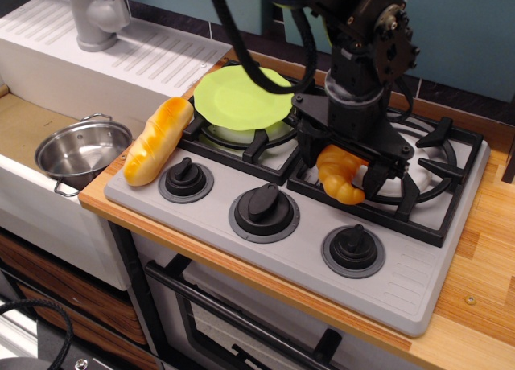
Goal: Put crossaint on plate and bread in pot or pan in sink
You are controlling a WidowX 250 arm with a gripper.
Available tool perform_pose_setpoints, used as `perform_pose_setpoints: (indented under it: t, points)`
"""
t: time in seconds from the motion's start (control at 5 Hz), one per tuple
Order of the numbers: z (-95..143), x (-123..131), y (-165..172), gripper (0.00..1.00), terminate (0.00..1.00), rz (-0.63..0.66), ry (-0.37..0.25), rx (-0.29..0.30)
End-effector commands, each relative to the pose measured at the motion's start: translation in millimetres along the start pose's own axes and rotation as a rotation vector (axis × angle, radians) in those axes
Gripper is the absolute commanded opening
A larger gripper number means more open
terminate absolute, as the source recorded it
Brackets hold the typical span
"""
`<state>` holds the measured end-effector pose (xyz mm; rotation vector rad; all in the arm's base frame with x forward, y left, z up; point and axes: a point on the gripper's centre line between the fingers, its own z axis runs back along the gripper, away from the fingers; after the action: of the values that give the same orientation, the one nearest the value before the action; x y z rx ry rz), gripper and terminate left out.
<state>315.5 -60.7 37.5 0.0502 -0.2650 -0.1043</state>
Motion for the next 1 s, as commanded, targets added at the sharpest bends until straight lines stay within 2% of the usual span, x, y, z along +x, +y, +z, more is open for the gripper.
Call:
perform_pose_setpoints:
  t: [0.0, 0.4, 0.8]
  points:
    - [16.3, 12.7, -6.0, 0.0, 0.0, -0.01, 0.01, -0.029]
    - [30.9, 17.2, -5.3, 0.0, 0.0, -0.025, 0.048, -0.021]
    - [48.6, 20.9, 25.8, 0.0, 0.0, -0.115, 0.07, -0.005]
